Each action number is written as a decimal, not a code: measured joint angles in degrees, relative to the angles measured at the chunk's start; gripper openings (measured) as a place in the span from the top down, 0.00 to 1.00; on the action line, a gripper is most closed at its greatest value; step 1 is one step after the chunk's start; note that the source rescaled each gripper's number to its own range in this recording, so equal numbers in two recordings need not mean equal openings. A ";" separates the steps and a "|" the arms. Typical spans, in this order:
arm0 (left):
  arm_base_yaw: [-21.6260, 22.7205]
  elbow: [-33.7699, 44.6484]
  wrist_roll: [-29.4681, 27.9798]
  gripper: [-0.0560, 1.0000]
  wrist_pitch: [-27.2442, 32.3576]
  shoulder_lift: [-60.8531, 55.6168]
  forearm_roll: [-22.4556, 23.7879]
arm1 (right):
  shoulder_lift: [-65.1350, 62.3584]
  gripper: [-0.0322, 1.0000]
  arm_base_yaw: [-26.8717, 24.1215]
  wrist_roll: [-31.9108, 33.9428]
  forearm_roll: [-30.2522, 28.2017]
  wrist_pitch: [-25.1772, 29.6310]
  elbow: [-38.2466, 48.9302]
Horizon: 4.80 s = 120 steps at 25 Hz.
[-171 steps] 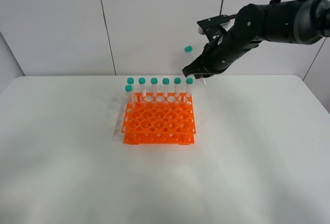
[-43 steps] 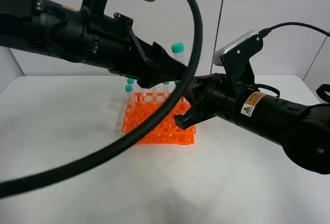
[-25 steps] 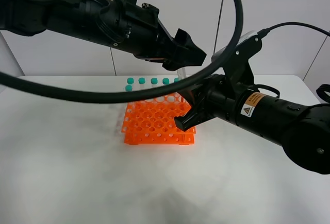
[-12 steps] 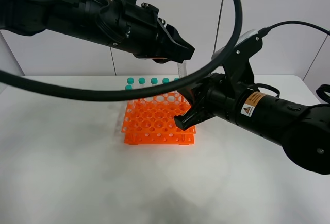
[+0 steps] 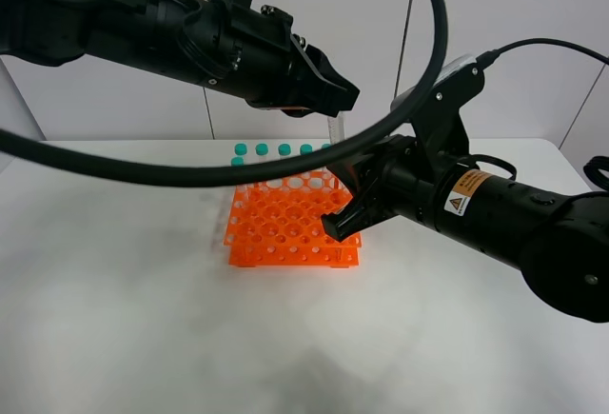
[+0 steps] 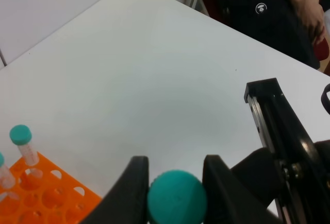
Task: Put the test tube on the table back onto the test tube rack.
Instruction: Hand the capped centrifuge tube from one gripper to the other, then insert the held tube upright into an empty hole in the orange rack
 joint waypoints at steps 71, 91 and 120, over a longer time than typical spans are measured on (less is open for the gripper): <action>-0.01 0.00 0.00 0.95 1.18 0.00 -0.05 | 0.00 0.02 -18.31 -4.76 5.40 33.19 0.00; -0.01 0.00 0.00 0.95 1.51 0.00 -0.05 | 0.05 0.02 -36.06 12.42 -13.58 56.11 -14.56; -0.01 0.00 0.18 0.95 2.43 0.00 0.00 | -18.82 0.13 -37.50 0.65 -1.59 66.84 -20.06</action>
